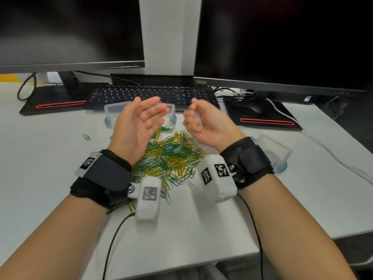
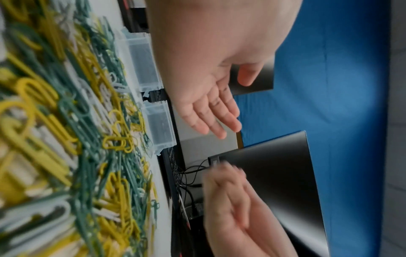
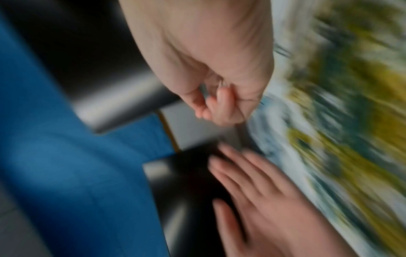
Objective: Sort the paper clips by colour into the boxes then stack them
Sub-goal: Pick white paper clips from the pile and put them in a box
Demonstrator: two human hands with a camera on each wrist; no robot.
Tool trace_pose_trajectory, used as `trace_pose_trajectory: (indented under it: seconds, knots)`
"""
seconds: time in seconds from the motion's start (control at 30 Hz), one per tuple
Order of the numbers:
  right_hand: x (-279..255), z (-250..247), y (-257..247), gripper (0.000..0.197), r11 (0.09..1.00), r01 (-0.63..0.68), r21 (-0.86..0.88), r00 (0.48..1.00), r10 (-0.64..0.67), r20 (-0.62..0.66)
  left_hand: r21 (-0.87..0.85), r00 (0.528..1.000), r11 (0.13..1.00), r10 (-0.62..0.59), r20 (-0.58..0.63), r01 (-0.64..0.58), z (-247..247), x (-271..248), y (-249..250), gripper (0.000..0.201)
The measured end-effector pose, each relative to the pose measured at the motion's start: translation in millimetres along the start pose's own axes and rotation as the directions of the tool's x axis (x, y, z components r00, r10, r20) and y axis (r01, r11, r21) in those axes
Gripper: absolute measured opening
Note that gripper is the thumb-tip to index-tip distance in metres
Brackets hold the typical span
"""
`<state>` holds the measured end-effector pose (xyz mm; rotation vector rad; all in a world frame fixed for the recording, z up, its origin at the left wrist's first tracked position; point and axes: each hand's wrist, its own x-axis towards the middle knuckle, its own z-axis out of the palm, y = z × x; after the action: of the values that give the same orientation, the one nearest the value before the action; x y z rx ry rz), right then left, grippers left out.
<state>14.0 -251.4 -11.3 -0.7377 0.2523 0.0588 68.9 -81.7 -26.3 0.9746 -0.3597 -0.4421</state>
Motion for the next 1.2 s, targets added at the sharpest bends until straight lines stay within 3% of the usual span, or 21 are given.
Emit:
trace_pose_trajectory:
  seconds: [0.07, 0.17, 0.27, 0.43, 0.6, 0.73, 0.8, 0.83, 0.87, 0.93, 1.0, 1.03, 1.1, 1.13, 1.2]
  knots:
    - [-20.4, -10.9, -30.1, 0.035, 0.976, 0.206, -0.072, 0.973, -0.212, -0.091, -0.070, 0.997, 0.996, -0.051, -0.066, 0.046, -4.8, 2.2, 0.5, 0.039]
    - [-61.9, -37.2, -65.5, 0.038, 0.849, 0.378, -0.369, 0.826, -0.489, -0.279, -0.100, 0.990, 0.993, -0.077, -0.120, 0.065, -8.3, 3.3, 1.5, 0.036]
    - [-93.7, -66.7, -77.0, 0.040, 0.758, 0.345, -0.554, 0.688, -0.606, -0.400, -0.067, 0.990, 0.996, -0.062, -0.127, 0.054, -7.4, 2.4, 1.6, 0.036]
    - [-118.3, -77.7, -62.2, 0.034, 0.725, 0.261, -0.637, 0.636, -0.626, -0.451, -0.040, 0.989, 0.999, -0.034, -0.147, 0.028, -10.5, 2.1, 3.1, 0.031]
    - [-124.0, -70.2, -48.9, 0.029, 0.678, 0.178, -0.713, 0.653, -0.624, -0.429, 0.015, 0.986, 0.998, -0.051, -0.157, 0.054, -19.9, 3.9, 5.3, 0.026]
    - [-112.8, -29.1, -45.4, 0.027, 0.603, 0.060, -0.796, 0.678, -0.609, -0.411, 0.073, 0.984, 0.988, -0.123, -0.128, 0.133, -19.8, 2.3, 5.4, 0.031]
    - [-100.3, -9.3, -30.2, 0.024, 0.455, 0.051, -0.889, 0.792, -0.561, -0.242, 0.047, 0.982, 0.986, -0.155, -0.103, 0.161, -18.0, 2.0, 10.5, 0.035]
    - [-93.8, -1.6, -20.1, 0.025, 0.341, -0.007, -0.940, 0.869, -0.464, -0.175, 0.029, 0.981, 0.984, -0.174, -0.091, 0.177, -18.1, 1.0, 14.9, 0.037]
    - [-87.2, 4.1, -10.6, 0.030, 0.209, -0.099, -0.973, 0.931, -0.327, -0.165, 0.024, 0.978, 0.981, -0.189, -0.084, 0.191, -20.2, -1.1, 20.6, 0.040]
    - [-71.2, 8.0, -1.9, 0.051, -0.029, -0.248, -0.968, 0.964, -0.110, -0.243, 0.124, 0.977, 0.970, -0.199, -0.079, 0.208, -27.6, -4.5, 35.4, 0.043]
    - [-55.8, 7.6, -3.3, 0.063, -0.195, -0.325, -0.925, 0.946, -0.063, -0.319, 0.431, 0.975, 0.875, -0.179, -0.132, 0.220, -40.8, -7.8, 56.8, 0.041]
    - [-48.7, 7.2, -5.3, 0.062, -0.290, -0.352, -0.890, 0.936, -0.089, -0.341, 0.603, 0.973, 0.764, -0.156, -0.172, 0.229, -53.3, -7.8, 68.5, 0.037]
    - [-33.3, 5.9, -6.8, 0.059, -0.502, -0.360, -0.786, 0.933, -0.170, -0.318, 0.851, 0.958, 0.439, -0.124, -0.260, 0.288, -82.9, -11.0, 89.4, 0.028]
    - [-26.2, 6.8, -6.9, 0.059, -0.546, -0.347, -0.763, 0.938, -0.200, -0.283, 0.906, 0.948, 0.281, -0.133, -0.290, 0.316, -97.6, -12.0, 96.2, 0.028]
    - [-14.4, 12.1, -5.9, 0.061, -0.522, -0.315, -0.793, 0.948, -0.206, -0.242, 0.940, 0.926, 0.043, -0.191, -0.326, 0.339, -119.1, -12.0, 98.4, 0.036]
